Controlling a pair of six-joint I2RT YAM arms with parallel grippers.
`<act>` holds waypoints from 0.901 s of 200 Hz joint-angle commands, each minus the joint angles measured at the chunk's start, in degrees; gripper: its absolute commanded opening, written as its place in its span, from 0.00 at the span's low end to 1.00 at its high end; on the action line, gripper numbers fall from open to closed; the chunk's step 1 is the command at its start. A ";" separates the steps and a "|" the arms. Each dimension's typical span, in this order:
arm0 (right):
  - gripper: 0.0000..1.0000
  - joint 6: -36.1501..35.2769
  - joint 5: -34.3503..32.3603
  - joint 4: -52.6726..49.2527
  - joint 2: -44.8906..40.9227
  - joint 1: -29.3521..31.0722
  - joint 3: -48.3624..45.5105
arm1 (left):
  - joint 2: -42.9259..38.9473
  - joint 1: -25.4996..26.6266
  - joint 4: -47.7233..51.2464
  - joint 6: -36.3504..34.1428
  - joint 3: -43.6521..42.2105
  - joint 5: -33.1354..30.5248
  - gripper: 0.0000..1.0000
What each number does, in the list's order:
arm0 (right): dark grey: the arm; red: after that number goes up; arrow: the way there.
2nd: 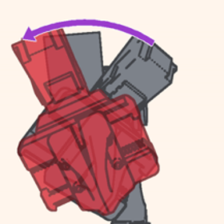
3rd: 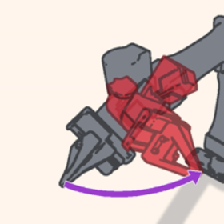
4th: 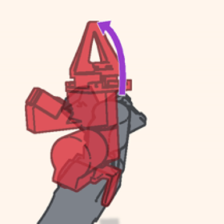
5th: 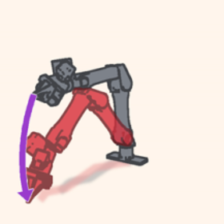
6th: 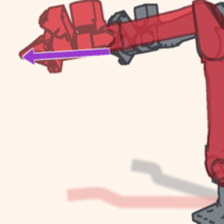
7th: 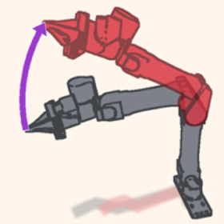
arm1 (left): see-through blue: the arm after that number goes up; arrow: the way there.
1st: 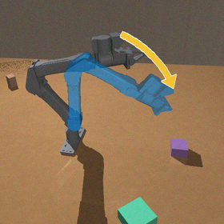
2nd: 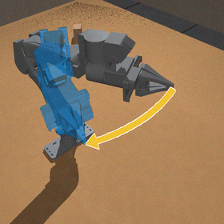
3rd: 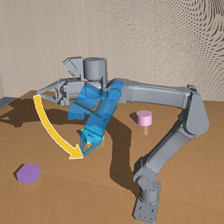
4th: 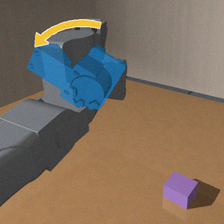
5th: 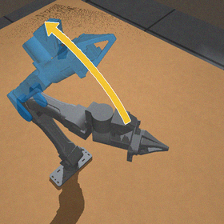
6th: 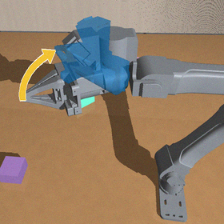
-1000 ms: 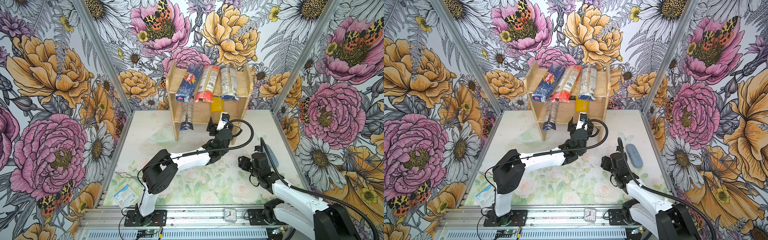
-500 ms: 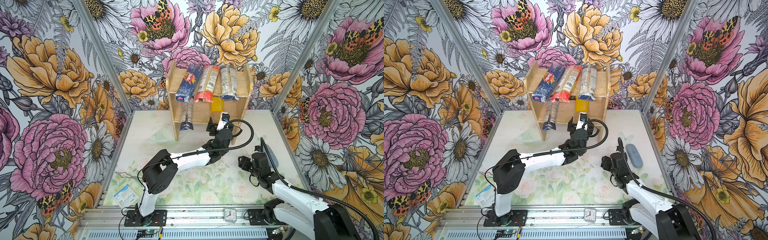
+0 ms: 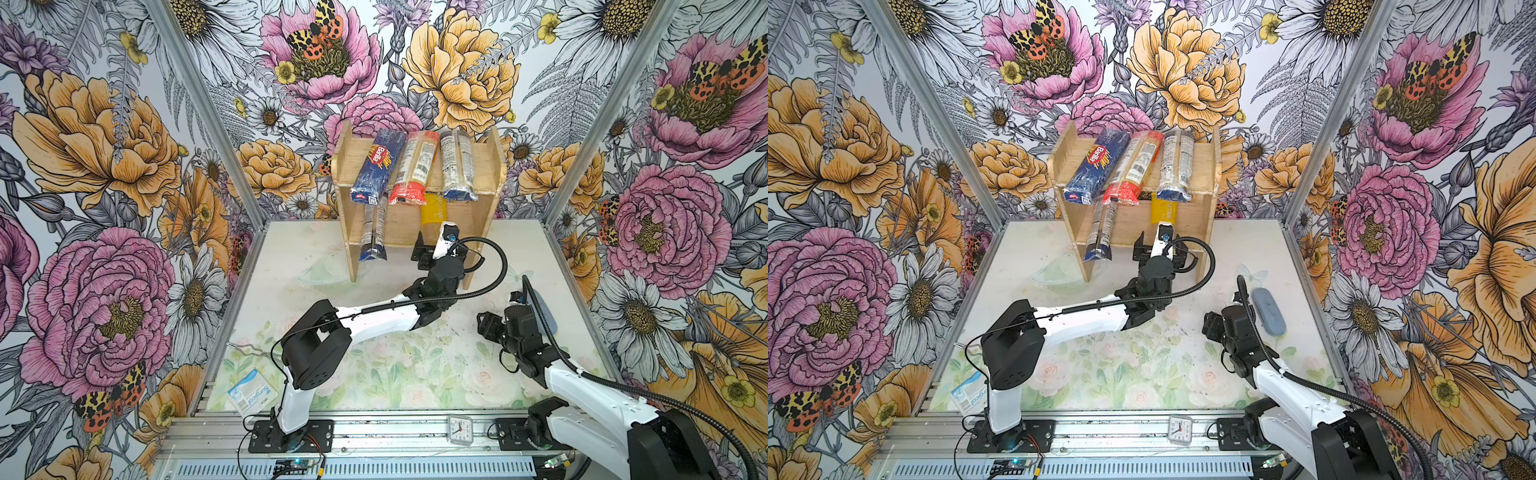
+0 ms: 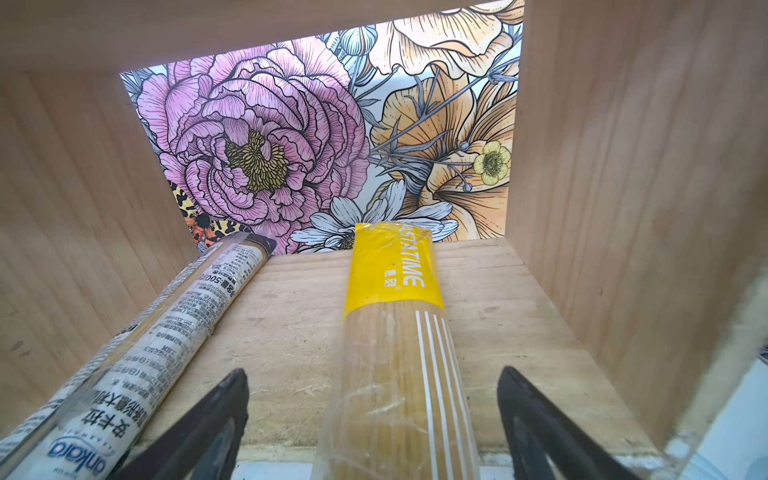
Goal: Place and organize the pasta boxes and bags onto the shelf
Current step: 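Open the left gripper to release the yellow pack on the lower tier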
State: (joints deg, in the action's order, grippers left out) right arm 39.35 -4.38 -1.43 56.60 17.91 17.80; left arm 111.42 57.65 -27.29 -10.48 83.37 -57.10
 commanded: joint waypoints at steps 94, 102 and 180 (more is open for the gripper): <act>0.70 0.19 0.73 1.08 -0.93 -0.37 -0.48 | -6.04 1.15 -1.55 -0.43 -2.59 3.37 0.94; 0.70 0.20 0.70 1.07 -0.96 -0.38 -0.43 | -6.31 1.21 -1.50 -0.28 -2.90 3.44 0.94; 0.70 0.71 0.94 1.08 -1.29 -0.49 -0.22 | -11.46 2.10 -1.35 0.99 -7.36 4.09 0.94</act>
State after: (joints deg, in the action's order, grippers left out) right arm 39.55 -4.16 -1.45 56.25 17.89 17.80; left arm 103.48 59.24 -27.83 -10.44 77.89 -54.52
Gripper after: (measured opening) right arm 0.700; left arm 0.940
